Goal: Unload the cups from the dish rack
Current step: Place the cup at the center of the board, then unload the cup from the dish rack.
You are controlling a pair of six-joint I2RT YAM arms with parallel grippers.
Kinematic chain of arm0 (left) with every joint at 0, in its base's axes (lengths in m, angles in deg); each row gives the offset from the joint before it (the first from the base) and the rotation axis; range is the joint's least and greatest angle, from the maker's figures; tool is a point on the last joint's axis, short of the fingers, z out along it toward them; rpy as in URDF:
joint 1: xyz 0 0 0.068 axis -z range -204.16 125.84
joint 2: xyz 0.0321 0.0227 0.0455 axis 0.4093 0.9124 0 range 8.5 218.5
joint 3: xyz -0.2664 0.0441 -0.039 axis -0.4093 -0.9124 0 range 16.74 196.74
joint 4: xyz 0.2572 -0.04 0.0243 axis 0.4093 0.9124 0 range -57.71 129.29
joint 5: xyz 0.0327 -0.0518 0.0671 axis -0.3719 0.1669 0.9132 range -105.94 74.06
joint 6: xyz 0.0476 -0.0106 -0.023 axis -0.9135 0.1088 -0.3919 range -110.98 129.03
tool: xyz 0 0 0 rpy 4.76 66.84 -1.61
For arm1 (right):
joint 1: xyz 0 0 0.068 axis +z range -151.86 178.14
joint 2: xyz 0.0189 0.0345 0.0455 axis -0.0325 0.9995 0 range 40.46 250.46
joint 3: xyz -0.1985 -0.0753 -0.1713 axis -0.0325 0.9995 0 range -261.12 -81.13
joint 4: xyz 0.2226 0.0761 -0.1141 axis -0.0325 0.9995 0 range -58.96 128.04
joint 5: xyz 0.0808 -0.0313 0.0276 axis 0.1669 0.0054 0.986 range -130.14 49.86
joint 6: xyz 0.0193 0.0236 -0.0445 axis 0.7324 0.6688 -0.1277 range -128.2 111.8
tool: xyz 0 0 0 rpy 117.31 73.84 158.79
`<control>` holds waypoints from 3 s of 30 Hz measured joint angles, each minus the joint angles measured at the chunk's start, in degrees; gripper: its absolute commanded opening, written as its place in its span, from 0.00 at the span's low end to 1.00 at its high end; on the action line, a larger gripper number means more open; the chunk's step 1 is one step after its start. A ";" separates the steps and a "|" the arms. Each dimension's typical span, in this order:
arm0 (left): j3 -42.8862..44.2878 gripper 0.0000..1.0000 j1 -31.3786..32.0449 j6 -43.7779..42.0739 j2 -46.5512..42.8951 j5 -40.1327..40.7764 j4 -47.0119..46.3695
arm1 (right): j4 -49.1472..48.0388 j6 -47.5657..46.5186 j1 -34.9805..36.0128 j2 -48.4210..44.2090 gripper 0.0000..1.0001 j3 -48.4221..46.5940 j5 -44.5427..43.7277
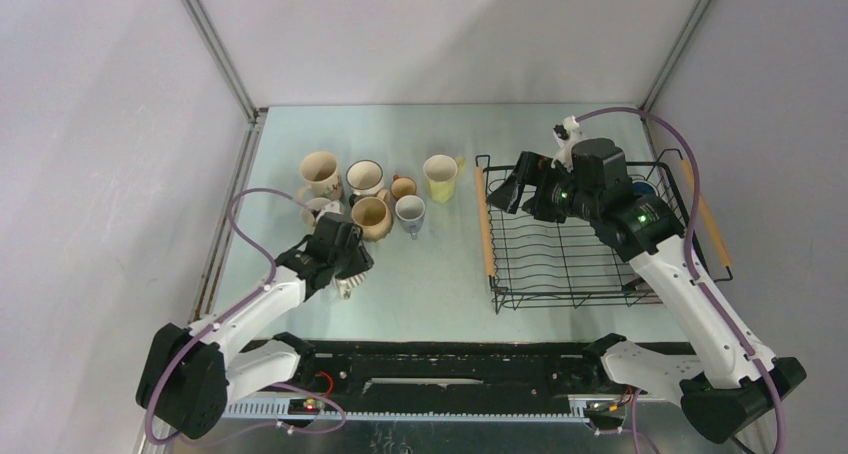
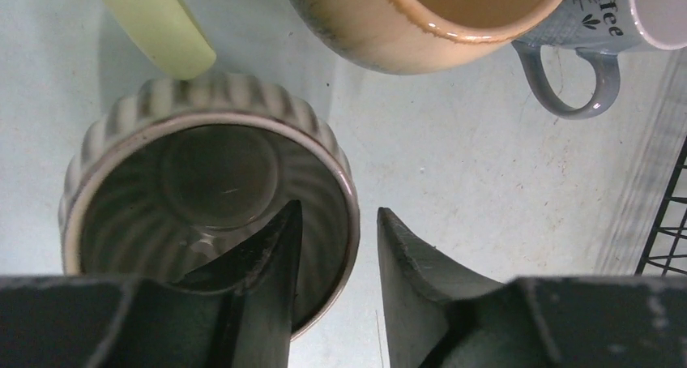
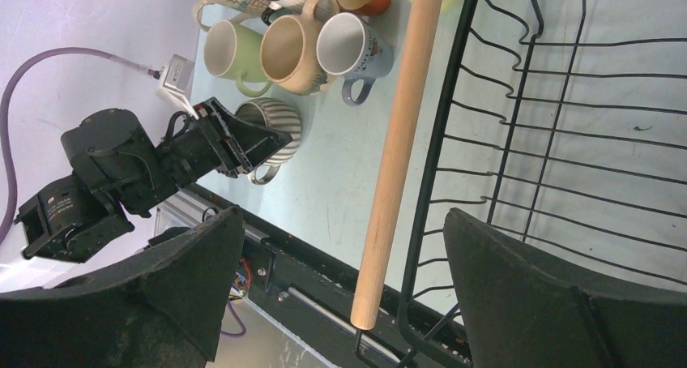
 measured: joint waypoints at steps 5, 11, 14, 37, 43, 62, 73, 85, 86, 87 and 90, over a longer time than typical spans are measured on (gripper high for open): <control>0.00 0.59 0.00 -0.07 -1.16 -0.07 0.09 | 0.00 -0.13 0.00 0.00 1.00 0.09 -0.26; 0.09 0.77 0.00 -1.68 -4.17 -0.35 1.68 | -0.04 -0.13 0.02 0.00 1.00 0.09 -1.46; 0.11 0.92 0.00 -2.97 -5.77 -1.25 2.64 | 0.04 -0.13 0.02 0.00 1.00 0.09 -2.29; 12.59 1.00 0.00 -12.59 -11.96 -13.92 9.46 | 3.80 4.87 -0.87 -0.72 1.00 2.12 -19.87; 18.91 1.00 0.00 -16.90 -9.05 -16.13 9.97 | 6.32 8.09 -8.52 -0.81 1.00 3.61 -25.99; 19.61 1.00 0.90 -20.20 -2.62 -19.06 10.56 | 21.64 22.10 -27.26 -0.52 1.00 8.24 -45.35; 19.61 1.00 4.09 -21.14 -1.51 -17.81 10.56 | 20.11 23.17 -35.52 2.84 1.00 15.08 -47.50; 19.54 1.00 4.92 -21.18 1.09 -16.20 10.58 | 12.15 23.04 -40.70 3.72 0.97 20.92 -44.11; 19.54 1.00 4.96 -21.16 1.25 -16.17 10.60 | 11.37 23.12 -40.76 3.72 0.97 21.42 -43.65; 19.54 1.00 5.03 -21.16 1.49 -16.15 10.58 | 10.69 23.21 -40.89 3.74 0.97 22.01 -43.21; 19.54 1.00 5.18 -21.16 2.03 -16.11 10.58 | 9.42 23.54 -41.03 3.80 0.94 23.17 -42.07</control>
